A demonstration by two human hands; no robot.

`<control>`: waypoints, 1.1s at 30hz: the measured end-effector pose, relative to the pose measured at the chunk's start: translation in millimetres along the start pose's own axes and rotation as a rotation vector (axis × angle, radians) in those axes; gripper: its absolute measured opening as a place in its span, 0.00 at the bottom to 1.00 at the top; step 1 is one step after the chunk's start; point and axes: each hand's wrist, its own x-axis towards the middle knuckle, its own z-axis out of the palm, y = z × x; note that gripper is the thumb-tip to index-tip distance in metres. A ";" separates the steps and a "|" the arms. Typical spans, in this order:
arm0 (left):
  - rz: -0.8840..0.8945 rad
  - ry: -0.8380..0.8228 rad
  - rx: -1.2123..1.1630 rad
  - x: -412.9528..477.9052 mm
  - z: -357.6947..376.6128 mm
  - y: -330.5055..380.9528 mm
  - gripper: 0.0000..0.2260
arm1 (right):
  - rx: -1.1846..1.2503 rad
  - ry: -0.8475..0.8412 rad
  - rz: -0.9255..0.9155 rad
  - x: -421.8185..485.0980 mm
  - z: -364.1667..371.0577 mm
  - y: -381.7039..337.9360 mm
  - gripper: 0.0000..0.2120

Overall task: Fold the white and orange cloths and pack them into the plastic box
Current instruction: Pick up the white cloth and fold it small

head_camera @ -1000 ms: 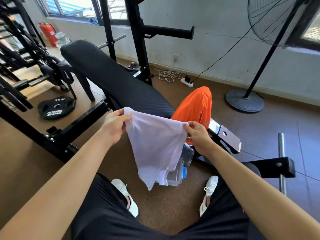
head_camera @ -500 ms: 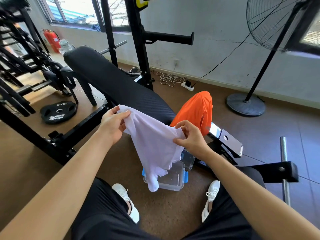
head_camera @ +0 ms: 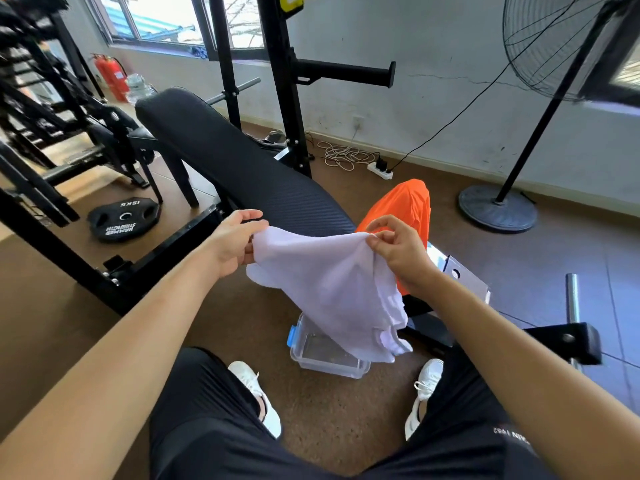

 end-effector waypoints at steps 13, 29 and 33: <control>0.254 -0.233 0.340 -26.2 50.5 -64.3 0.26 | 0.104 -0.050 0.108 8.5 -20.1 -30.0 0.11; -0.183 -0.263 -0.615 -21.1 195.2 -93.5 0.17 | 0.003 -0.049 0.005 9.6 -67.3 -74.6 0.12; -0.225 -0.273 -0.618 -17.6 216.7 -84.7 0.19 | 0.030 -0.023 -0.003 3.7 -81.0 -71.1 0.13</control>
